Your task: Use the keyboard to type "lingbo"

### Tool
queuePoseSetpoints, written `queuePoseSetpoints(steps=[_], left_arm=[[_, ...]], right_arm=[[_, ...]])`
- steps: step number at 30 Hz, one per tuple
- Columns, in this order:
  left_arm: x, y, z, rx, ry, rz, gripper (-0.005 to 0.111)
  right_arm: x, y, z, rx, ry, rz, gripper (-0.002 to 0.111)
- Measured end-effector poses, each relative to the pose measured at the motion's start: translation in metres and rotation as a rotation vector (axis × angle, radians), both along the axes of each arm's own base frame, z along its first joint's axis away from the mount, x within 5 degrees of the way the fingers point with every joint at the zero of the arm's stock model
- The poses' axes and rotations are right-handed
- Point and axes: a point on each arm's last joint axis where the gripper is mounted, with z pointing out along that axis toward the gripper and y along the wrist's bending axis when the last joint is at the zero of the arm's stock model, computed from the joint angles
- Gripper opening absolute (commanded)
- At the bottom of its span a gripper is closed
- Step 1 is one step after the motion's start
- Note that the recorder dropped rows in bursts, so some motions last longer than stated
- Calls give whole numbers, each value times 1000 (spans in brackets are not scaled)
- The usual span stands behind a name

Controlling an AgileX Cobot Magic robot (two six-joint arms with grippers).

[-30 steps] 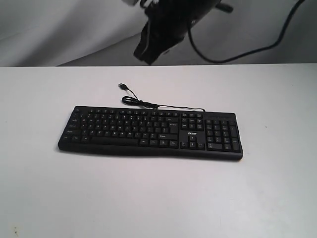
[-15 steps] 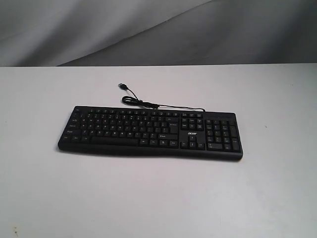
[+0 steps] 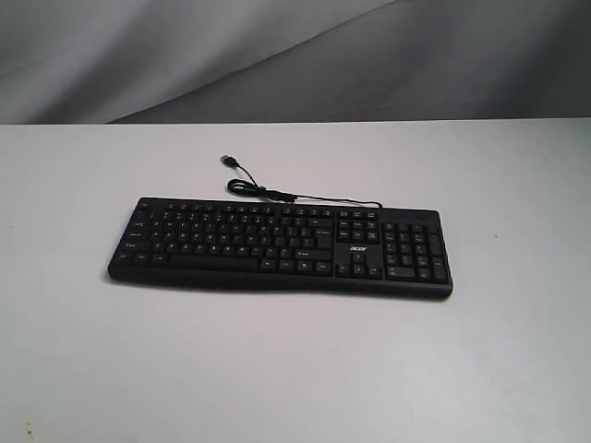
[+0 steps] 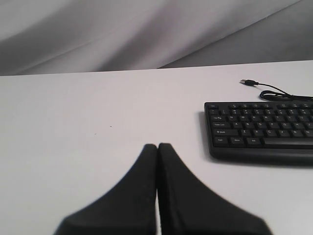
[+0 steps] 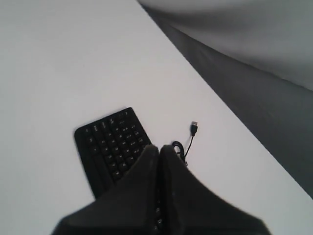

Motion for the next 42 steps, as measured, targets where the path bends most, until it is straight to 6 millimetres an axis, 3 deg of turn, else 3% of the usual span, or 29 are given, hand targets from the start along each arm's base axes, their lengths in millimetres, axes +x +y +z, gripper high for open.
queuePoseSetpoints(steps=[4, 8, 11, 17, 20, 21, 22, 23, 26, 28, 34, 42], left_arm=[[0, 0, 0, 0, 0, 0, 1], [0, 0, 0, 0, 0, 0, 1], [0, 0, 0, 0, 0, 0, 1], [0, 0, 0, 0, 0, 0, 1], [0, 0, 0, 0, 0, 0, 1], [0, 0, 0, 0, 0, 0, 1], [0, 0, 0, 0, 0, 0, 1], [0, 0, 0, 0, 0, 0, 1], [0, 0, 0, 0, 0, 0, 1], [0, 0, 0, 0, 0, 0, 1], [0, 0, 0, 0, 0, 0, 1], [0, 0, 0, 0, 0, 0, 1]], right_arm=[[1, -8, 6, 57, 15, -146, 0], [-13, -26, 12, 144, 3, -314, 0], [-29, -45, 14, 238, -52, -424, 0], [-84, -102, 2, 391, -237, -539, 0], [-111, -135, -17, 405, -315, -620, 0], [-133, -156, -35, 396, -357, -685, 0], [-141, -164, -46, 388, -368, -714, 0], [-163, -180, -64, 390, -412, -781, 0], [-203, -196, -94, 385, -497, -868, 0], [-231, -201, -126, 354, -548, -894, 0], [-257, -202, -169, 356, -547, -908, 0], [-260, -202, -228, 261, -458, -907, 0]])
